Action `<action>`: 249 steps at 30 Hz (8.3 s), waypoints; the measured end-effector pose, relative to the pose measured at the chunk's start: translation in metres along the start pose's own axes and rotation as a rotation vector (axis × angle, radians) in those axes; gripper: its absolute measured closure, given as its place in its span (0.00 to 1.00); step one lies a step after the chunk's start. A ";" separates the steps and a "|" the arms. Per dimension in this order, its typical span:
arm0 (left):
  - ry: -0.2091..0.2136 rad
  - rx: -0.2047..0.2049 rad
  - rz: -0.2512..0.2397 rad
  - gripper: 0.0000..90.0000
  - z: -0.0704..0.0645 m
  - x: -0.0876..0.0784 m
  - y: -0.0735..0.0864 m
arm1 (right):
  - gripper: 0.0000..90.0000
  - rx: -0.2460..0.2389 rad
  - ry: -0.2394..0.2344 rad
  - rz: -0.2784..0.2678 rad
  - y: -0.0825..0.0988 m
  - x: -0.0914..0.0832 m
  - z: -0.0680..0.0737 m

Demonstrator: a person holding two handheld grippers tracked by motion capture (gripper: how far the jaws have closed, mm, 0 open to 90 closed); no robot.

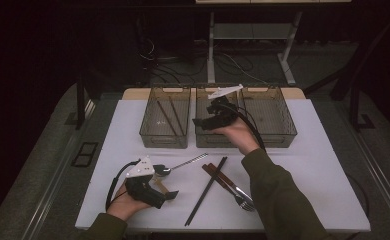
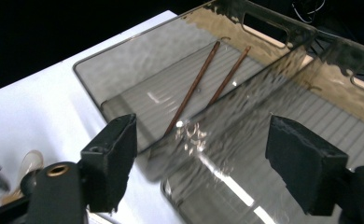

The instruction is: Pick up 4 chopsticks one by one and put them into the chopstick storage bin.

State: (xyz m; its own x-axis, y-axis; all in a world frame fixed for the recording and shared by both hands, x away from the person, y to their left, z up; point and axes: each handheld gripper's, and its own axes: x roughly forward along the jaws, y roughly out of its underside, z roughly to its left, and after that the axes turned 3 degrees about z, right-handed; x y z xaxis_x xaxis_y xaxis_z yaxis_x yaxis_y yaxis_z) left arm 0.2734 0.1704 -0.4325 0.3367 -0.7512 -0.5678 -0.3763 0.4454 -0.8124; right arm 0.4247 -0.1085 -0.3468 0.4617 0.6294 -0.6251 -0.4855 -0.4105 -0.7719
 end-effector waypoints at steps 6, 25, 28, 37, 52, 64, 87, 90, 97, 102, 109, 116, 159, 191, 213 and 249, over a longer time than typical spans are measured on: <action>-0.005 0.001 0.002 0.00 0.000 0.000 0.000 | 0.21 -0.013 -0.001 0.007 0.022 -0.021 -0.002; -0.019 0.001 0.021 0.00 0.001 0.002 0.001 | 0.14 0.016 0.062 -0.052 0.106 -0.079 -0.002; -0.021 -0.001 0.019 0.00 0.002 0.002 0.001 | 0.14 0.009 0.080 -0.051 0.122 -0.084 0.000; -0.024 -0.003 0.023 0.00 0.000 0.002 0.001 | 0.14 0.011 0.120 -0.023 0.170 -0.099 -0.003; -0.043 -0.003 0.028 0.00 -0.003 0.001 -0.003 | 0.15 0.034 0.126 -0.044 0.216 -0.130 -0.012; -0.002 0.000 0.024 0.28 -0.018 0.016 -0.021 | 0.15 0.038 0.140 -0.007 0.227 -0.133 -0.011; 0.000 0.017 0.115 0.55 -0.040 0.096 -0.052 | 0.15 0.007 0.154 0.009 0.225 -0.128 -0.008; -0.011 0.018 0.133 0.59 -0.043 0.098 -0.052 | 0.15 0.006 0.154 0.006 0.225 -0.128 -0.007; -0.053 0.036 0.178 0.65 -0.046 0.099 -0.051 | 0.15 0.003 0.158 0.006 0.224 -0.129 -0.007; -0.057 0.049 0.229 0.68 -0.049 0.102 -0.052 | 0.15 0.001 0.159 0.006 0.224 -0.129 -0.007; -0.077 0.040 0.272 0.72 -0.053 0.107 -0.053 | 0.15 -0.002 0.158 0.008 0.224 -0.128 -0.007; -0.086 0.062 0.281 0.75 -0.055 0.109 -0.054 | 0.15 -0.008 0.159 0.003 0.224 -0.129 -0.007; 0.013 -0.001 0.234 0.87 -0.038 0.082 -0.047 | 0.15 -0.008 0.150 0.006 0.223 -0.129 -0.006; -0.032 0.043 0.284 0.91 -0.038 0.093 -0.045 | 0.15 -0.009 0.148 0.008 0.223 -0.129 -0.005; -0.028 0.011 0.275 0.94 -0.038 0.093 -0.046 | 0.15 0.027 0.141 -0.007 0.223 -0.129 0.004; 0.064 -0.057 0.071 0.94 -0.018 0.049 -0.062 | 0.15 -0.006 0.133 -0.016 0.223 -0.129 0.005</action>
State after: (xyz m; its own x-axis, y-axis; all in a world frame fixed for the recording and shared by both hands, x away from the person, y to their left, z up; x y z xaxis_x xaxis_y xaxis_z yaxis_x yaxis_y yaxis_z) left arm 0.2978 0.0978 -0.4076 0.2520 -0.7492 -0.6126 -0.4467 0.4715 -0.7604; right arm 0.2532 -0.2777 -0.4374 0.5634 0.5431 -0.6226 -0.4733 -0.4055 -0.7820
